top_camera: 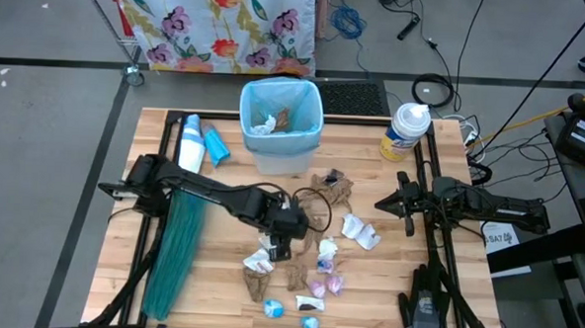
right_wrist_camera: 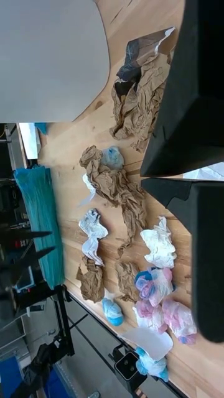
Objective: Place trash/remove bag and relplace
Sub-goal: Put the white paper into the white trash bin
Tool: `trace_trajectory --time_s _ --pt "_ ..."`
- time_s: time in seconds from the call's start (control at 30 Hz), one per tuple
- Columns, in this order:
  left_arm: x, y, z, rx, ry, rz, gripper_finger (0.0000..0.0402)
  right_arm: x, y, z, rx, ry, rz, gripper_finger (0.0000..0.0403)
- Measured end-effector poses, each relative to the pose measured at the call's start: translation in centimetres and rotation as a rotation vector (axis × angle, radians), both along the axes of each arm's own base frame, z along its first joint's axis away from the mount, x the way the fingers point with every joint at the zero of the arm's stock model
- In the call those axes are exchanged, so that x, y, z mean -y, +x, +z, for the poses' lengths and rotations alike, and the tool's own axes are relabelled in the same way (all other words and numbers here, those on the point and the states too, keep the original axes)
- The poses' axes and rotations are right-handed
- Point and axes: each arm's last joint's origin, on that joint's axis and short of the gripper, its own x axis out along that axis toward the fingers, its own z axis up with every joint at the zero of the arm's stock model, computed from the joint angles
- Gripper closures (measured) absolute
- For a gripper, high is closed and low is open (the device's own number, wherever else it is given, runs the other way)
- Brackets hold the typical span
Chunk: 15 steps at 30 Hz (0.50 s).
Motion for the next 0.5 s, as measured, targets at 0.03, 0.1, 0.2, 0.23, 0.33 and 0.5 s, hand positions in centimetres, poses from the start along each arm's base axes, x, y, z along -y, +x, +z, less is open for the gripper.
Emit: trace_trajectory --time_s 0.03,0.1,0.2,0.23,0.33,0.5 --pt "-0.3 0.1 -0.3 -0.013 -0.001 -0.007 0.0293 0.0 0.0 0.0 0.000 0.000 0.000 0.0394" --pt "-1.2 0.3 -0.8 -0.052 -0.010 -0.017 0.0293 0.0 0.0 0.0 0.000 0.000 0.000 0.0394" --pt "-2.6 0.5 -2.1 -0.137 -0.037 -0.012 0.0293 0.0 0.0 0.0 0.000 0.000 0.000 0.0394" --pt "-3.1 0.6 -2.5 -0.163 -0.046 -0.008 0.0293 0.0 0.0 0.0 0.000 0.000 0.000 0.0394" --pt "-4.1 1.1 -3.8 -0.207 -0.049 -0.001 0.0293 0.0 0.0 0.0 0.000 0.000 0.000 0.0394" --pt "-4.9 1.5 -5.3 -0.258 -0.087 -0.011 0.0293 0.0 0.0 0.0 0.000 0.000 0.000 0.0394"
